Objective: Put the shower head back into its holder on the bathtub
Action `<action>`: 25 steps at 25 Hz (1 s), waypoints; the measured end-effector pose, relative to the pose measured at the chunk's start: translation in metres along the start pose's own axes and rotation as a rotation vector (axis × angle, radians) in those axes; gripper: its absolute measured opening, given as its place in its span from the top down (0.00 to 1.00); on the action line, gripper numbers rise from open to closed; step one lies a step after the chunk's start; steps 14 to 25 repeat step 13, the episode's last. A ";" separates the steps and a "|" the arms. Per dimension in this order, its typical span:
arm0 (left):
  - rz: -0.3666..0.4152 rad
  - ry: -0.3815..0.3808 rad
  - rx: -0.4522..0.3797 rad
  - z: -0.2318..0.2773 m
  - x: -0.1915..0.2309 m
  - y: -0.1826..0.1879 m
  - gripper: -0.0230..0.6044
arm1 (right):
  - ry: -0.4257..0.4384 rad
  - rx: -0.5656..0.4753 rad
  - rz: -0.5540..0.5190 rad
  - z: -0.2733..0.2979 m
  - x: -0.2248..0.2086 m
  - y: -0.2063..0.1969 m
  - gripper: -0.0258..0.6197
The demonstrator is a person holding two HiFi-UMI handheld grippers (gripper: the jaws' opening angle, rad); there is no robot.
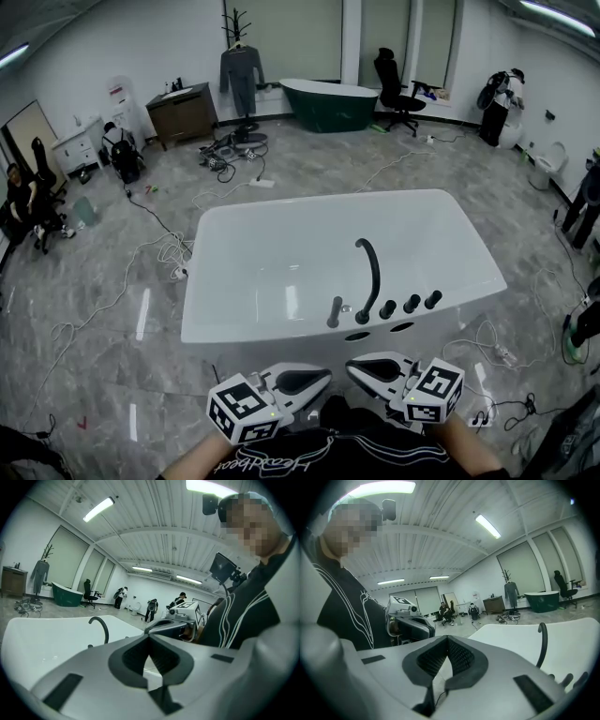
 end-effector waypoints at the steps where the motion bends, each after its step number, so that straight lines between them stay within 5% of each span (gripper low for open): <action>1: -0.008 -0.006 0.001 0.000 0.000 -0.001 0.96 | -0.003 -0.003 0.005 0.000 0.000 -0.001 0.94; 25: -0.043 0.001 -0.034 -0.006 0.009 -0.009 0.96 | -0.031 0.005 0.027 0.005 0.003 -0.002 0.94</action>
Point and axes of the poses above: the fingertips, and each gripper's own axes: z forward along the fingers, x to its left, y out of its top, the point moved 5 cm from there along -z, backward along the fingers, and after that the axes turned 12 degrees about x, right-handed, at the moved point
